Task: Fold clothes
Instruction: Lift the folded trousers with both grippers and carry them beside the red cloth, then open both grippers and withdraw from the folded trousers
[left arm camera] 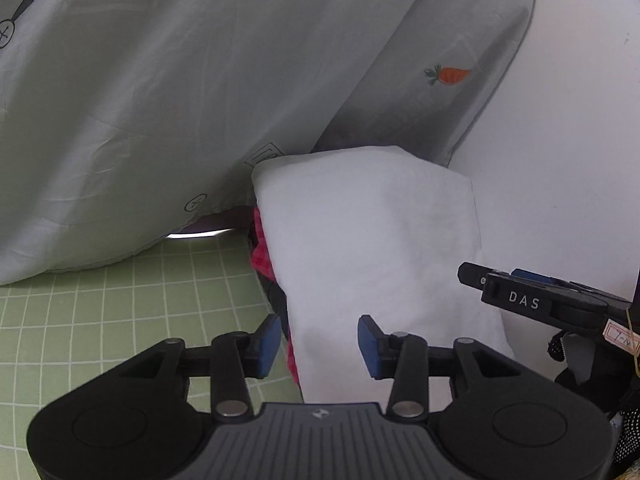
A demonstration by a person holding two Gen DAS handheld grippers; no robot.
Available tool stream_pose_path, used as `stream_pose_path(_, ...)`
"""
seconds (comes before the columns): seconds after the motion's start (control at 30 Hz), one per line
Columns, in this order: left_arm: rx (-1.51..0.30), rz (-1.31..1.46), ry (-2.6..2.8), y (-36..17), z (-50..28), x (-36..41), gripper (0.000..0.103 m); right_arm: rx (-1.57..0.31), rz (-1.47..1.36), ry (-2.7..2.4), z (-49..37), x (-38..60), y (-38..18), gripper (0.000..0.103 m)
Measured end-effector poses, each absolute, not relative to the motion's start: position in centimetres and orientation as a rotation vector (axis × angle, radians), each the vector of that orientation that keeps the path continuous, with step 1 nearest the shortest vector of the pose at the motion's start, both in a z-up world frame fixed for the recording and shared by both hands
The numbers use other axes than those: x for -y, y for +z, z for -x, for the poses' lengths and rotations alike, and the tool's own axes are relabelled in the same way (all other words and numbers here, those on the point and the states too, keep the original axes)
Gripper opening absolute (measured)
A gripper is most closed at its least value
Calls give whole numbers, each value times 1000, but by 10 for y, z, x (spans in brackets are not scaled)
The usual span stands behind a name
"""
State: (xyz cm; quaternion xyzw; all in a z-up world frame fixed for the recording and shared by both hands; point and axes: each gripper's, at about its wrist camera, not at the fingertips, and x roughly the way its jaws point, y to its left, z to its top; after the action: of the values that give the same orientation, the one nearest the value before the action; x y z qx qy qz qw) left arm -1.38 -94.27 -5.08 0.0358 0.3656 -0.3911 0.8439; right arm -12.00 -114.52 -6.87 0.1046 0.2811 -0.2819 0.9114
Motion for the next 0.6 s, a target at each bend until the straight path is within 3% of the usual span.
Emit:
stream_pose_path(0.07, -778, -89, -827, -56, 24, 930, 64, -621, -254, -575, 134, 1133, -86, 83)
stream_pose_path(0.27, -768, -92, -850, -53, 58, 891, 78, -735, -378, -575, 190, 1092, -122, 84)
stream_pose_path(0.5, -672, -87, -867, -25, 105, 841, 86, -713, -406, -606, 254, 1028, -104, 93)
stream_pose_path(0.6, -634, -94, -872, -13, 127, 827, 100, -685, -380, -624, 276, 1003, -90, 95)
